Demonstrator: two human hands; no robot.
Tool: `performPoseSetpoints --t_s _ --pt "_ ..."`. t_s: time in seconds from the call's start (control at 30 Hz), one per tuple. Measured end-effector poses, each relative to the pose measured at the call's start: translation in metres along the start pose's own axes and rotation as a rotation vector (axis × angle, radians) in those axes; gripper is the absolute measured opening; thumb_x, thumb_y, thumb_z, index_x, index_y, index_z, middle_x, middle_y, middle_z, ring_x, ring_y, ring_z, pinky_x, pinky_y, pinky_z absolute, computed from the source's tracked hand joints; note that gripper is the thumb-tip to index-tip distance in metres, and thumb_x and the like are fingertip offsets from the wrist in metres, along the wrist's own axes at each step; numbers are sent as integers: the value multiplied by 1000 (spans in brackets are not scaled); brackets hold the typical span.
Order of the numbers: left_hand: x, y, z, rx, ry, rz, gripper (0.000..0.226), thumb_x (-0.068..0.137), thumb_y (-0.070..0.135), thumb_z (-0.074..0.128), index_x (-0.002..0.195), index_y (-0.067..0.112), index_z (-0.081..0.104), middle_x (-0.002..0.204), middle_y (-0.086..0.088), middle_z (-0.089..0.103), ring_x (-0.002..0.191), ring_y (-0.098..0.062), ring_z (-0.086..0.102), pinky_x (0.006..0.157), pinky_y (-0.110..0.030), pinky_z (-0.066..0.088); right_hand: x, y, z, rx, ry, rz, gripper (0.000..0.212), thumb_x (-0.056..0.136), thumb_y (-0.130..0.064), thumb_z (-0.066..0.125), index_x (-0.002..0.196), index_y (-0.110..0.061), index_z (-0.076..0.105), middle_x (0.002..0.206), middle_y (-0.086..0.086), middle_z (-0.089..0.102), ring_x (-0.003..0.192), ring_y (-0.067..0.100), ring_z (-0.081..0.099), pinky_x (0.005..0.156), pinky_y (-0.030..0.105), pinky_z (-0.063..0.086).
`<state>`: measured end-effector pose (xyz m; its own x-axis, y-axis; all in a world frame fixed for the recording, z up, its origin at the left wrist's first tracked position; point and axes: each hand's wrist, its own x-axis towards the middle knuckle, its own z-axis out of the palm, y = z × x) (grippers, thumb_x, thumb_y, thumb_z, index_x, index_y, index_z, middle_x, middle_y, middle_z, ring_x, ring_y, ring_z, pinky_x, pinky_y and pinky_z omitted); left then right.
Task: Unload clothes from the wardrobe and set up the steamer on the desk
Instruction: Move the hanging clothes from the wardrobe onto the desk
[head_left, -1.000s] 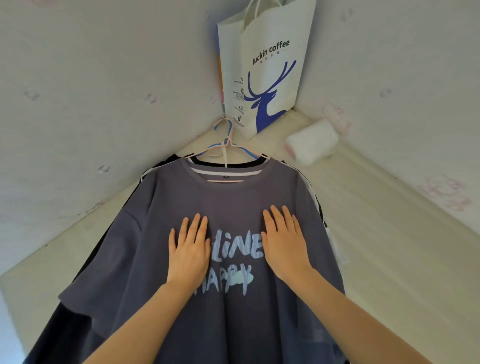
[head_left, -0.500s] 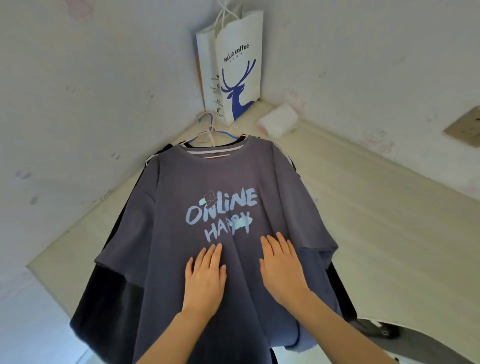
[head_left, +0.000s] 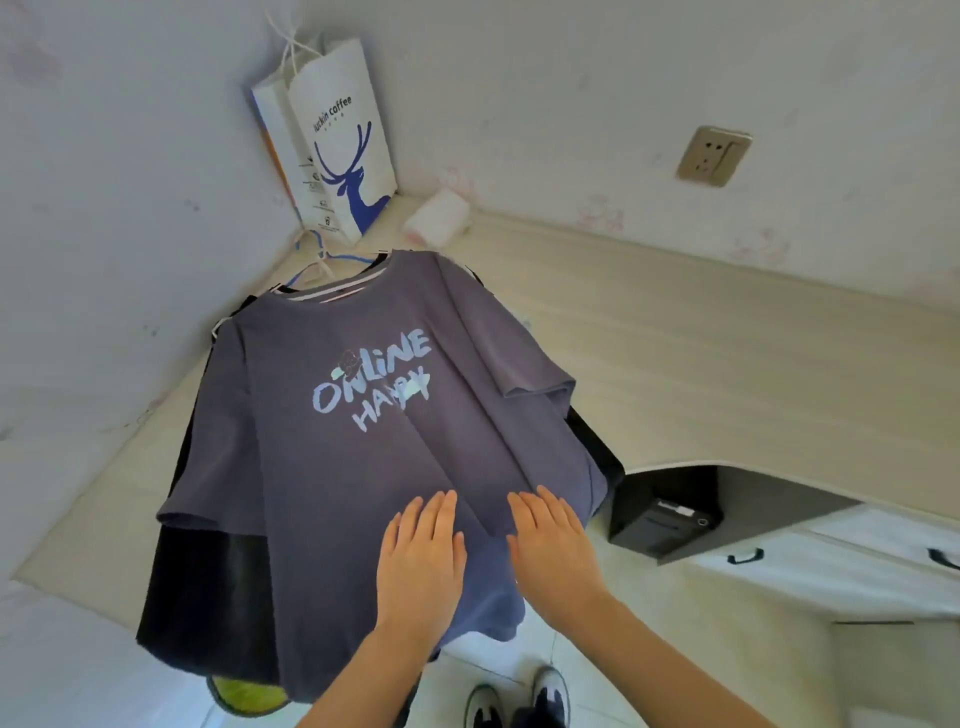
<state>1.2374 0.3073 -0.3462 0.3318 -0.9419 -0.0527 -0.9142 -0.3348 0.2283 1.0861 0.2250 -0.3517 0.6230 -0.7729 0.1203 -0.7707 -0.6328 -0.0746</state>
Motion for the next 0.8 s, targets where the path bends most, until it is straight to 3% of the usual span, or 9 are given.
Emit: performPoseSetpoints --t_s 0.2,0.33,0.5,0.63,0.8 --pt "-9 51 4 11 -12 218 50 90 33 36 126 9 61 121 -8 66 112 -29 62 89 -44 54 -53 31 -25 -9 1 158 66 55 -33 88 113 -9 67 108 6 70 106 29 65 88 41 54" --pt "-24 99 13 -25 5 390 46 87 28 63 129 9 57 126 -9 63 117 -30 59 92 -44 52 -99 50 -51 -39 61 313 60 59 -35 86 111 -11 68 107 6 71 103 28 67 87 41 52" --pt "-60 168 21 -74 -38 557 48 99 40 32 131 14 56 129 -5 61 122 -26 56 97 -41 50 -180 79 -62 -58 38 509 53 73 -34 78 118 -11 63 119 7 66 115 28 60 95 42 47" --pt "-100 222 30 -104 -74 679 52 94 43 30 131 15 55 129 -4 61 122 -25 56 96 -41 51 -246 102 -78 -73 51 639 50 78 -34 74 120 -10 62 120 7 66 114 27 61 98 40 44" --pt "-163 284 46 -77 -124 829 50 95 41 36 136 17 50 135 -2 57 127 -23 51 101 -39 47 -336 126 -92 -49 60 795 51 77 -34 74 120 -10 63 119 8 66 113 28 61 96 43 50"
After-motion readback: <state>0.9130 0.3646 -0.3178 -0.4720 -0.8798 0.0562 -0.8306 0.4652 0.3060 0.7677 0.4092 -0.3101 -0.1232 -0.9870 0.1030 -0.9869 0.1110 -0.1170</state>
